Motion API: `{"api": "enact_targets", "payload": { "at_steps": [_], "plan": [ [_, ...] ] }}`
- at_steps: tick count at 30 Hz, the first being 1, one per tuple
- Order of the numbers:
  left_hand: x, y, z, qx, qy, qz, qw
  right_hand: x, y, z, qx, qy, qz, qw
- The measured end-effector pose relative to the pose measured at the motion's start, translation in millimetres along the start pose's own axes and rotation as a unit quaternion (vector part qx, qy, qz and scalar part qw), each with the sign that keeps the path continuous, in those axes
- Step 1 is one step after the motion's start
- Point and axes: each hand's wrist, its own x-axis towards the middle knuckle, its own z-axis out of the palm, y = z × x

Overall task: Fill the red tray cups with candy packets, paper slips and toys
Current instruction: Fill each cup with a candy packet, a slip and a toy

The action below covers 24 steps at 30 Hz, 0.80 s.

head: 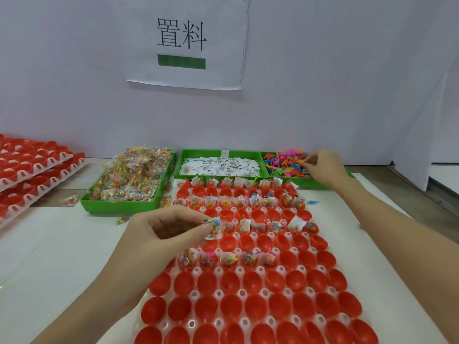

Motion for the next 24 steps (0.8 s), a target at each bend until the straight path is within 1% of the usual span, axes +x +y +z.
{"api": "enact_targets", "payload": {
  "at_steps": [2, 5, 8, 10, 13, 16, 20, 24],
  "plan": [
    [2, -2, -2, 0.000, 0.003, 0.001, 1.000, 12, -1, 4, -0.024, -0.001, -0.026, 0.999],
    [4, -4, -2, -0.004, 0.009, 0.001, 1.000, 26, -11, 9, -0.043, 0.021, -0.054, 0.997],
    [4, -3, 0, -0.008, 0.007, -0.002, 1.000, 31, -20, 17, -0.107, -0.029, -0.042, 0.993],
    [3, -2, 1, -0.008, 0.000, -0.002, 1.000, 32, -20, 22, -0.118, -0.032, -0.034, 0.992],
    [2, 1, 1, -0.011, -0.001, 0.000, 1.000, 33, -19, 24, -0.105, -0.010, -0.020, 0.994],
    [2, 2, 0, -0.012, -0.003, 0.002, 1.000, 31, -18, 21, -0.101, -0.018, -0.008, 0.995],
    [1, 3, -1, -0.012, 0.000, -0.005, 1.000, 24, -10, 14, -0.031, 0.002, 0.017, 0.999],
    [0, 2, 1, -0.010, -0.003, -0.012, 1.000, 12, -4, 7, 0.039, 0.023, 0.014, 0.999]
  ]
}}
